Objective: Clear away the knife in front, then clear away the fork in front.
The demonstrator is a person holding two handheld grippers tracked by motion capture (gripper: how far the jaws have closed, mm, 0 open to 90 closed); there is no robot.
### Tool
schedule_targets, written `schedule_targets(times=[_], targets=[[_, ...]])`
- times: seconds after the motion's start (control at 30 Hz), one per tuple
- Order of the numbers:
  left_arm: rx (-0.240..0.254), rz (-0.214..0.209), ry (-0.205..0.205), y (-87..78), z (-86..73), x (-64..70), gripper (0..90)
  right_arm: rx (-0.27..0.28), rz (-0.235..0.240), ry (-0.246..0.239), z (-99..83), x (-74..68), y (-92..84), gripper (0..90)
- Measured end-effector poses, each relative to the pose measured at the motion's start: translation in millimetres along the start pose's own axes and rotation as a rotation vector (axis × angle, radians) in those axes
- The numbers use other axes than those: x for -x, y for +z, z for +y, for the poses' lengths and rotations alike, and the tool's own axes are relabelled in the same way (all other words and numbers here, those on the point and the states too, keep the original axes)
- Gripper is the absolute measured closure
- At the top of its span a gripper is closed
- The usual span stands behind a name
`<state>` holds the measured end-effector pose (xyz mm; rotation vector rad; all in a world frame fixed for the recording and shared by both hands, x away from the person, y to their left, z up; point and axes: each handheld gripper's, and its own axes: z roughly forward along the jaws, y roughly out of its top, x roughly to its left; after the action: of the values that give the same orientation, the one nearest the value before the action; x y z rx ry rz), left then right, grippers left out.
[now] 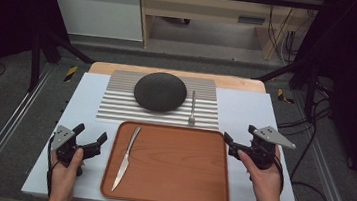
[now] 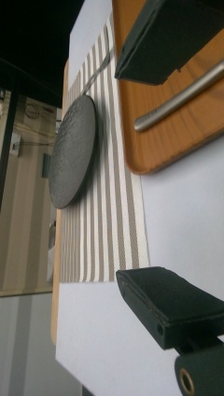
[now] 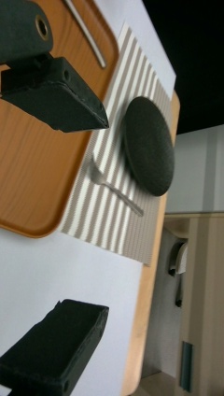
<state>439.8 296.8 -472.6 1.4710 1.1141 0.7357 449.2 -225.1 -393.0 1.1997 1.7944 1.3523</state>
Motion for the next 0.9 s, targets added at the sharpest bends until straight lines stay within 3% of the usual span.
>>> schedule_targets(times=[0.07,0.17,0.3,0.5,0.6,0.73,0.87,0.9], targets=[[0.010,-0.010,0.009,-2.8,1.3,3.0,3.9,0.004,0.001,-0.010,6.4,-0.2,-2.0,9.3],[0.024,-0.008,0.047,-7.5,4.0,6.0,3.3,0.019,0.009,-0.007,31.0,3.3,-2.5,9.2],[0.040,0.000,0.039,-9.7,5.8,2.1,3.1,0.015,0.011,-0.006,46.1,5.5,5.6,9.6],[0.031,0.016,0.049,-14.2,0.5,-3.6,3.2,-0.020,0.029,-0.001,68.8,6.7,38.5,10.2],[0.020,0.026,0.102,-14.6,-1.5,-0.5,2.9,-0.026,0.035,0.013,75.4,4.0,52.5,10.3],[0.034,0.008,0.115,-14.4,-3.5,3.4,2.9,-0.039,0.026,0.008,83.4,-3.9,72.9,10.6],[0.039,0.001,0.086,-15.9,-5.4,0.1,2.9,-0.052,0.020,0.010,86.4,-9.1,87.6,11.6],[0.043,0.006,0.079,-18.1,-4.7,-3.1,2.9,-0.066,0.025,0.013,86.7,-10.9,98.7,12.0]])
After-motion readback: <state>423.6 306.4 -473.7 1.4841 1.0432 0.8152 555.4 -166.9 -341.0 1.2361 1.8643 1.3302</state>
